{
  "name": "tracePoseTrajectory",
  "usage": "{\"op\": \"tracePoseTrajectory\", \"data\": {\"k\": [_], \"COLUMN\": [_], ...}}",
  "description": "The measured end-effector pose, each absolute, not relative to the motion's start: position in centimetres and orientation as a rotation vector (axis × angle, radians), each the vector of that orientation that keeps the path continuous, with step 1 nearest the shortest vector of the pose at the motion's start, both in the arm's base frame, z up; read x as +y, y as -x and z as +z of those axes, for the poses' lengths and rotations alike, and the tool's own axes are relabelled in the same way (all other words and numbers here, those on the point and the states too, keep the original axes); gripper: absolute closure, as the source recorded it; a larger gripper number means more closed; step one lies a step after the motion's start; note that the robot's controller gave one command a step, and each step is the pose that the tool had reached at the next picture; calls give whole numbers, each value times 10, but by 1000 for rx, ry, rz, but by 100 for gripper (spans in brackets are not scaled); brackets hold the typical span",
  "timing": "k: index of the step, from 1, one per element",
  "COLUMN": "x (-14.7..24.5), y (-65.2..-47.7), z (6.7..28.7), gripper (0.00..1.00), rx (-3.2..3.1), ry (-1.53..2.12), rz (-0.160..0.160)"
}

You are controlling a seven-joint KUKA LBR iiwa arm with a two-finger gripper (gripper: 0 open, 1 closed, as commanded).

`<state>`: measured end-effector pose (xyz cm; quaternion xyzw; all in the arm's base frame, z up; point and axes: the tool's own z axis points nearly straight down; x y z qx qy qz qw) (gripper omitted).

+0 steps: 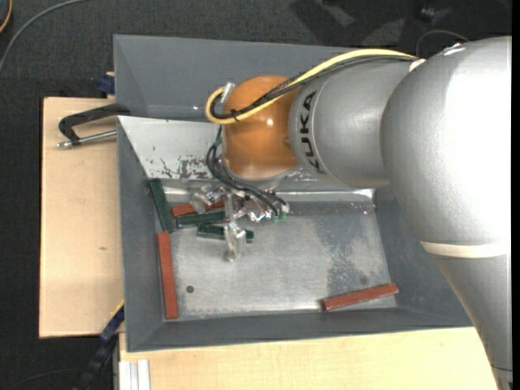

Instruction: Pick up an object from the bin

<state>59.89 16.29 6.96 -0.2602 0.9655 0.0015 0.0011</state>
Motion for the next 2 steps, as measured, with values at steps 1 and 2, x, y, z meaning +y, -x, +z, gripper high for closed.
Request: {"op": "tracePoseTrajectory", "data": {"k": [1,2], "x": [161,127], "y": [-602,-599], "z": [72,72], "gripper": [0,0], "rx": [3037,3045], "ry": [781,755], "rz": [5,4]}}
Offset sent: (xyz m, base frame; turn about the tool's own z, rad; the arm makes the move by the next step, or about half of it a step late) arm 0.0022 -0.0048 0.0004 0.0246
